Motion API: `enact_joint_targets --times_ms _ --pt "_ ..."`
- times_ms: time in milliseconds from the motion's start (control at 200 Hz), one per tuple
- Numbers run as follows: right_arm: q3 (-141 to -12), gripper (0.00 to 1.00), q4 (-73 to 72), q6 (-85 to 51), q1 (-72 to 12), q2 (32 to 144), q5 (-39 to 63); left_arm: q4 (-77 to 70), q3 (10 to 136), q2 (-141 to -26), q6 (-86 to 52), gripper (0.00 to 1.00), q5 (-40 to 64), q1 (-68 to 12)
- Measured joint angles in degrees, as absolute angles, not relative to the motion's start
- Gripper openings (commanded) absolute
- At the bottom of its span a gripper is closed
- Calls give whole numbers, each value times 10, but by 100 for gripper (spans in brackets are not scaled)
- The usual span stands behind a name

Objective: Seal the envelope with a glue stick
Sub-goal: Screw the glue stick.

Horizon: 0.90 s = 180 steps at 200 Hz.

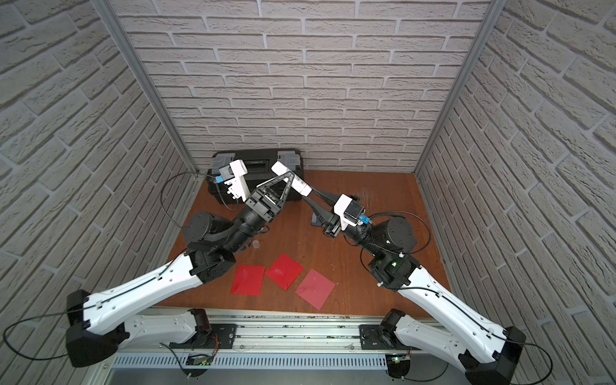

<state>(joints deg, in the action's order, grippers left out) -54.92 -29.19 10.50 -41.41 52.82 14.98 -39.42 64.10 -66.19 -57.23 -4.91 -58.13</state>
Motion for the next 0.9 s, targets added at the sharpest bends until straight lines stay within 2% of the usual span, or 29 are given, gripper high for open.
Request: enact_joint_targets --times_ms 185,270,385,570,900 --pt "-548 46 -267 -49 -426 479 137 -390 631 -666 -570 0 -56 -575" --pt "-550 47 -258 -177 -427 462 123 -390 625 -668 -568 0 -57 -574" --pt "-550 56 -257 -346 -427 465 119 -392 625 -670 -562 1 -52 -574" --pt "-550 56 -229 -539 -427 493 118 -429 618 -672 -555 0 -37 -574" --pt "-558 49 -216 -654 -427 519 122 -450 618 -679 -552 0 -29 -574"
